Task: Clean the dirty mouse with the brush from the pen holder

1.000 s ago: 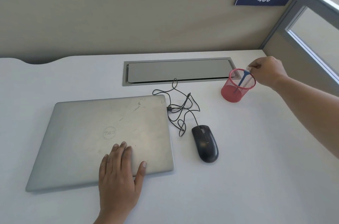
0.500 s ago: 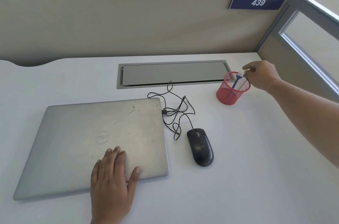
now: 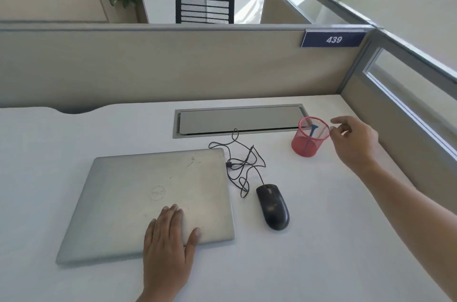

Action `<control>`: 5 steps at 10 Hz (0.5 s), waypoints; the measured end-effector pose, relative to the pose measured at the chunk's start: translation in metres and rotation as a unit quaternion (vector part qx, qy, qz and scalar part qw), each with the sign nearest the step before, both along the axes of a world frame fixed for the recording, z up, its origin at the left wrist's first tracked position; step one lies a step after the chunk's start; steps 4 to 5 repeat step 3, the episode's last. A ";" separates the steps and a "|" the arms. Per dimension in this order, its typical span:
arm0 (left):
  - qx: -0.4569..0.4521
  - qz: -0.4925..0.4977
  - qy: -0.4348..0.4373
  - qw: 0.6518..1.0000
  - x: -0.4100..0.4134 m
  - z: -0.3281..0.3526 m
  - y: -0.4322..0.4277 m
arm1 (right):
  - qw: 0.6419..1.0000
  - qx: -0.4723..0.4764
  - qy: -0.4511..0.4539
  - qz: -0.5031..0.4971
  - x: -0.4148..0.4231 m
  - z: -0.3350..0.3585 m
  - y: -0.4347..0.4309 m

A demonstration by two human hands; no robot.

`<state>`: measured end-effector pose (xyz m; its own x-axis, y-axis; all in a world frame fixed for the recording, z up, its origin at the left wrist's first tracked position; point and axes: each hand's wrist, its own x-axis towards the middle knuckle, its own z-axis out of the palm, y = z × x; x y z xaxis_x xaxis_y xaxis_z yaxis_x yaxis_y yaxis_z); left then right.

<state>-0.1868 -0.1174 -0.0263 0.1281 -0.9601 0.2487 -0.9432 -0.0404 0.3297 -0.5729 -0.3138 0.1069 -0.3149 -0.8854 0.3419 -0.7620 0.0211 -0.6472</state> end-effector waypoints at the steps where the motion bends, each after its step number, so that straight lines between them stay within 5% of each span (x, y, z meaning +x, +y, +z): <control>1: 0.027 -0.006 0.026 0.999 -0.001 0.006 0.004 | 0.999 -0.007 -0.016 0.042 0.037 -0.008 0.055; 3: 0.014 -0.039 0.046 0.998 0.024 0.015 0.031 | 0.984 0.067 -0.079 0.146 0.120 -0.052 0.154; 5: 0.014 -0.039 0.046 0.998 0.024 0.015 0.031 | 0.984 0.067 -0.079 0.146 0.120 -0.052 0.154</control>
